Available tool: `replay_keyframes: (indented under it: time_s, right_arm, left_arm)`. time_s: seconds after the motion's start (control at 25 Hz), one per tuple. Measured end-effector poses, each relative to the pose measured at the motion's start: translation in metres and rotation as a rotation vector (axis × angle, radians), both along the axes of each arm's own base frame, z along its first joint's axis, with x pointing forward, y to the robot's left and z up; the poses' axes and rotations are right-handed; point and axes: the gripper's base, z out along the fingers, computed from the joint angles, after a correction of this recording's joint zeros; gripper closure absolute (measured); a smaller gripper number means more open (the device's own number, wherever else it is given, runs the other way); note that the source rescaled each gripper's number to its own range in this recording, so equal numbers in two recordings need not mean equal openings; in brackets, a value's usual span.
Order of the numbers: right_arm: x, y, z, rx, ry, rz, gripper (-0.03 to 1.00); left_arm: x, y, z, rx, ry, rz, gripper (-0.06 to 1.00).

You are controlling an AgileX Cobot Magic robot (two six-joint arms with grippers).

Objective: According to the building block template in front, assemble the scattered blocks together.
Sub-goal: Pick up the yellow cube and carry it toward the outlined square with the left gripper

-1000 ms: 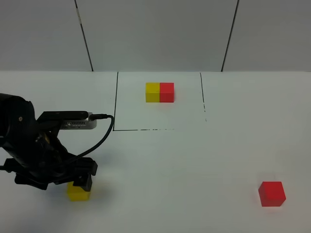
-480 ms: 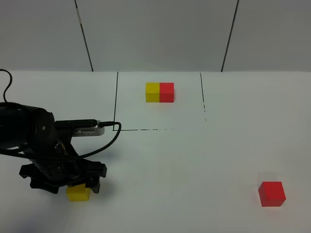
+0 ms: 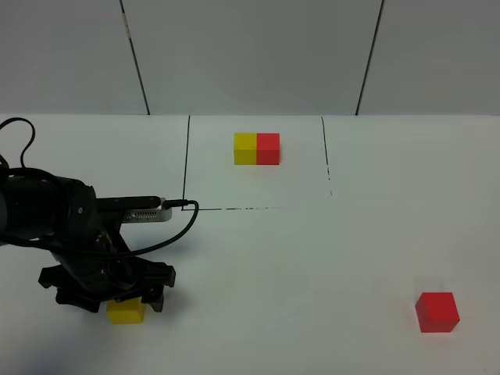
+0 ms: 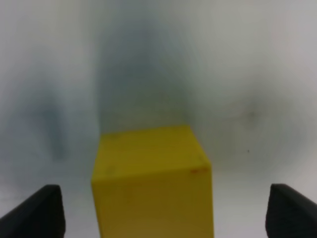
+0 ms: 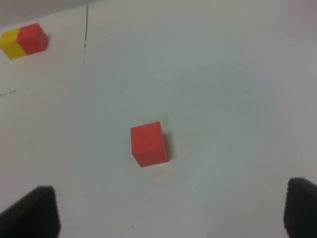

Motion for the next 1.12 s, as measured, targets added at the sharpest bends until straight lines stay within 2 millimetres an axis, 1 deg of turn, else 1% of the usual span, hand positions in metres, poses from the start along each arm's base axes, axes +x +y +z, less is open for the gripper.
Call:
replay_keyframes:
  time_s: [0.52, 0.72, 0.8, 0.88, 0.96, 1.0, 1.12]
  right_arm:
    - [0.000, 0.000, 0.000, 0.001, 0.000, 0.000, 0.16]
    - [0.000, 0.000, 0.000, 0.001, 0.000, 0.000, 0.16]
    - [0.000, 0.000, 0.000, 0.001, 0.000, 0.000, 0.16]
    - [0.000, 0.000, 0.000, 0.001, 0.000, 0.000, 0.16]
    - [0.000, 0.000, 0.000, 0.001, 0.000, 0.000, 0.16]
    - [0.000, 0.000, 0.000, 0.001, 0.000, 0.000, 0.16]
    - [0.000, 0.000, 0.000, 0.001, 0.000, 0.000, 0.16]
  left_arm:
    - [0.001, 0.000, -0.019, 0.018, 0.046, 0.001, 0.02]
    - [0.001, -0.001, -0.020, 0.018, 0.048, 0.002, 0.03]
    - [0.001, -0.001, -0.020, 0.016, 0.048, 0.003, 0.06]
    - [0.001, -0.001, -0.020, 0.016, 0.049, 0.005, 0.14]
    - [0.001, -0.001, -0.020, 0.008, 0.050, 0.014, 0.25]
    - [0.001, -0.002, -0.020, 0.002, 0.051, 0.020, 0.32]
    - [0.001, -0.003, -0.020, -0.006, 0.054, 0.030, 0.59]
